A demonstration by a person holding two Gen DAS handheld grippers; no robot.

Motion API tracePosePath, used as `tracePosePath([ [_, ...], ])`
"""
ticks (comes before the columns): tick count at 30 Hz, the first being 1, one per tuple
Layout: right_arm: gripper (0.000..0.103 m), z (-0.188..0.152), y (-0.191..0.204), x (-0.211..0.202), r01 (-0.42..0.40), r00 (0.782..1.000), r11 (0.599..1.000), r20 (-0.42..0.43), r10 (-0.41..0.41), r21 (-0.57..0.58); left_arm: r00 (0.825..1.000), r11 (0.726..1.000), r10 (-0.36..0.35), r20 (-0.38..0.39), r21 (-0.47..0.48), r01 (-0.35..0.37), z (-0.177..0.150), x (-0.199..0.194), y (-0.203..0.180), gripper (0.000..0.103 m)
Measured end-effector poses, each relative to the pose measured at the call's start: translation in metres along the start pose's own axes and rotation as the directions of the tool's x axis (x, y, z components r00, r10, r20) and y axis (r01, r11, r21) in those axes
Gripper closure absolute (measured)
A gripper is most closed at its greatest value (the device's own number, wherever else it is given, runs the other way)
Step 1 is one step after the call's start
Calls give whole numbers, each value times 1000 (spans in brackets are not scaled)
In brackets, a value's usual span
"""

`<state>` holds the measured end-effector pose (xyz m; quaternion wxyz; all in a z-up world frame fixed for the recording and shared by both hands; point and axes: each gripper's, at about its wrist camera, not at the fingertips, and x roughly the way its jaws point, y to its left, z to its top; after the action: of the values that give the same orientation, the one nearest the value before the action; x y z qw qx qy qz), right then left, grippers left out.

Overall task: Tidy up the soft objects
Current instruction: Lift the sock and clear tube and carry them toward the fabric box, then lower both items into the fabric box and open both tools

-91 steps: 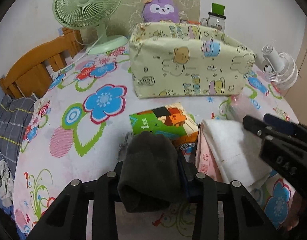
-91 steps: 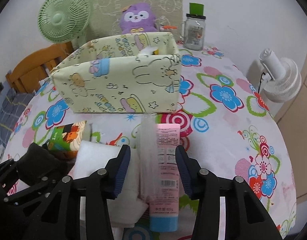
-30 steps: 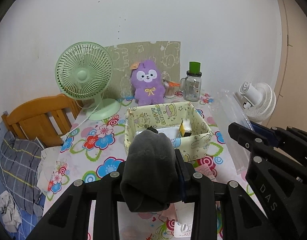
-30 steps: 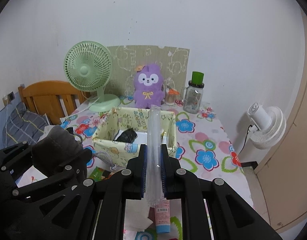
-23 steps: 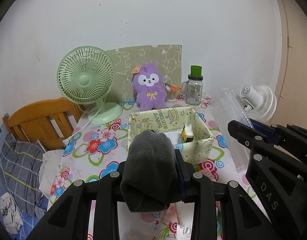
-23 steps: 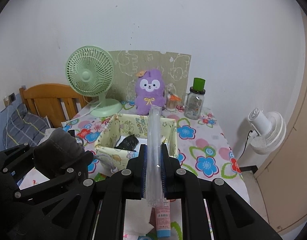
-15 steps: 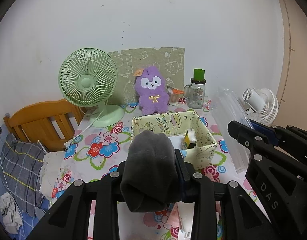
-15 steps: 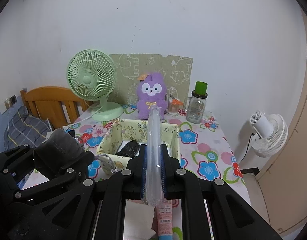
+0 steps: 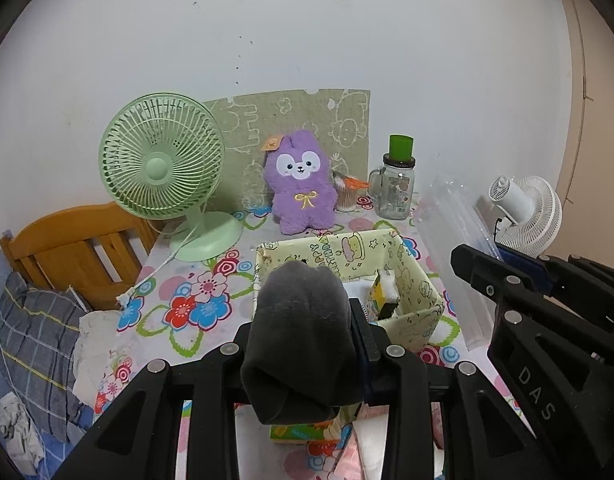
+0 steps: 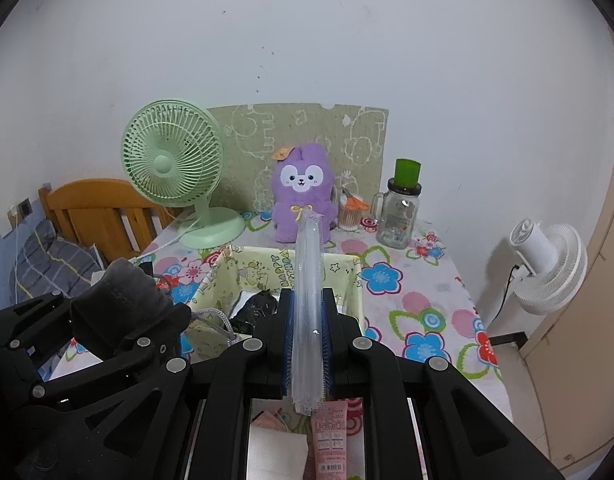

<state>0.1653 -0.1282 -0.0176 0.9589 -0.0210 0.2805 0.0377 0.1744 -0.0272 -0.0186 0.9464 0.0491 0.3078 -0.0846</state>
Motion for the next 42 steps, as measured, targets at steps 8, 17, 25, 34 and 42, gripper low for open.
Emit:
tracePosePath([
  [8,88,9,-10,28,2,1000,1000,-14,-2,9,1000,1000,-1,-16,2,1,13,30,0,70],
  [17,88,19,-19,58,-14,1000,1000,-28,14,17,999,1000,4,-32,-8,-4,26,58,2,70],
  [25,88,25,-28,85,-32,998,999,-49,34,31,999,1000,16,-50,-15,-16,34,84,3,69],
  [34,88,22,-29,121,-41,993,999,-114,44,29,992,1000,0,-128,-27,-3,28,120,9,58],
  [42,84,15,-27,142,-11,976,1000,-216,15,22,986,999,40,-164,19,-37,19,130,14,25],
])
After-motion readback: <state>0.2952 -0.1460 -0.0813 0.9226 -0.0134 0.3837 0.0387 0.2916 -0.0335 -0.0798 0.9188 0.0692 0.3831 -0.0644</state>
